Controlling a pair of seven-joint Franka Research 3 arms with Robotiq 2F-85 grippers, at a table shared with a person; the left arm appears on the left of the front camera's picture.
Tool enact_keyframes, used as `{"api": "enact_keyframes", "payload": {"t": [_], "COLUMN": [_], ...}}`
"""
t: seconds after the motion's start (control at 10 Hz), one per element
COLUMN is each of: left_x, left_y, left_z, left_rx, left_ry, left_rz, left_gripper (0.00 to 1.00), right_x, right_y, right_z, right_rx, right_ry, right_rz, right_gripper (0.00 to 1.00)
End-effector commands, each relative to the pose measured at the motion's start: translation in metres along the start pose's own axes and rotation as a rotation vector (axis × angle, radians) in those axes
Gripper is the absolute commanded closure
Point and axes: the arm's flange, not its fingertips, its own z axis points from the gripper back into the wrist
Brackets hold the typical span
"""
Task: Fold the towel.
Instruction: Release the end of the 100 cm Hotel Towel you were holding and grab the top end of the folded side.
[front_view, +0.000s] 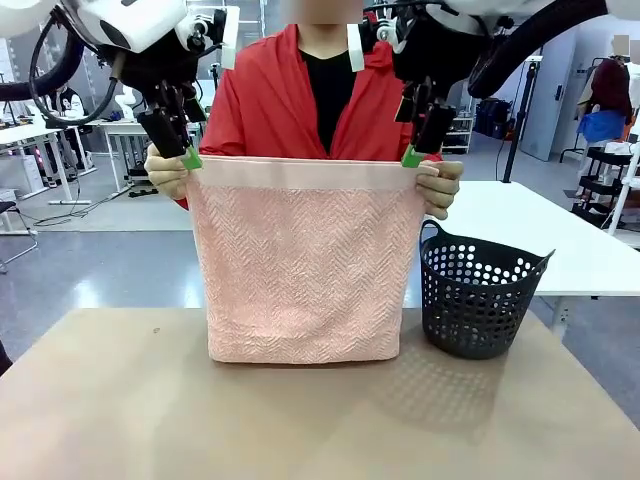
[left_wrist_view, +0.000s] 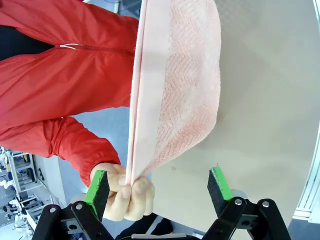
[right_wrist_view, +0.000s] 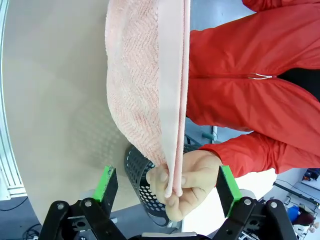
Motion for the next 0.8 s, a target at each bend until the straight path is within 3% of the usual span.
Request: {"api": "enact_keyframes", "payload": {"t": [0.0, 0.2, 0.7], "left_x": [0.006, 0.012, 0.0], "left_y": [0.007, 0.02, 0.029], "left_z": [-0.01, -0.031, -0.086], "left_rx": [0.009, -0.035, -0.154], "left_ry": [0.012, 0.014, 0.044], "left_rz": [-0.029, -0.083, 0.003], "left_gripper": [0.0, 0.0, 0.0], "right_x": [-0.001, -0.001, -0.007], "right_y": [-0.01, -0.026, -0.031], "right_z": [-0.013, -0.03, -0.087], "right_rx": [0.029, 0.072, 0.239], "right_ry": [-0.03, -0.016, 0.013], "right_rz": [0.011, -0.008, -0.034], "right_gripper": [0.0, 0.0, 0.0]}}
